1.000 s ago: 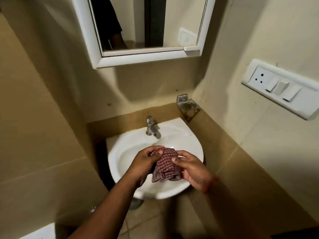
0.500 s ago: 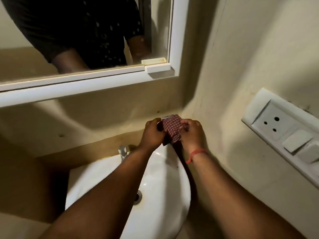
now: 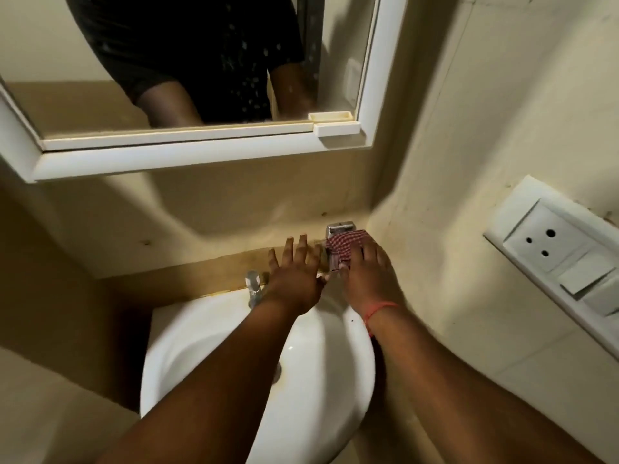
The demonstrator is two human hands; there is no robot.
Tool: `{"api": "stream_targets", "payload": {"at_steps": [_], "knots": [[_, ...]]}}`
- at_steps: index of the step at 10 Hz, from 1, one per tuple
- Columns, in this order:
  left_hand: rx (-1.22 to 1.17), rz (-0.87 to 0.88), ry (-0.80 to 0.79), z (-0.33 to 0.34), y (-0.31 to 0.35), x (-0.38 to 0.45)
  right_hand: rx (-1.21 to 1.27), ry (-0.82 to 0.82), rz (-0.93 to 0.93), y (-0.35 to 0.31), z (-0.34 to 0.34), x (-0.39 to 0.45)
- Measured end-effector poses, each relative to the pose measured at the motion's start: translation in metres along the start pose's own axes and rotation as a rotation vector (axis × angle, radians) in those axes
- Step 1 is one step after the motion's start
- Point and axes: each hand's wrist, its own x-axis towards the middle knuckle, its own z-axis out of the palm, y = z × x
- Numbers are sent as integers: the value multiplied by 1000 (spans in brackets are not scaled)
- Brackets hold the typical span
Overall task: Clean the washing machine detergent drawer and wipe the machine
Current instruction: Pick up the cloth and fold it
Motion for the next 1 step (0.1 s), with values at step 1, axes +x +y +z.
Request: {"api": "stream_targets", "payload": {"at_steps": [1], "knots": [[87, -7, 41, -9, -14, -45, -46, -69, -69, -17, -1, -33]]}}
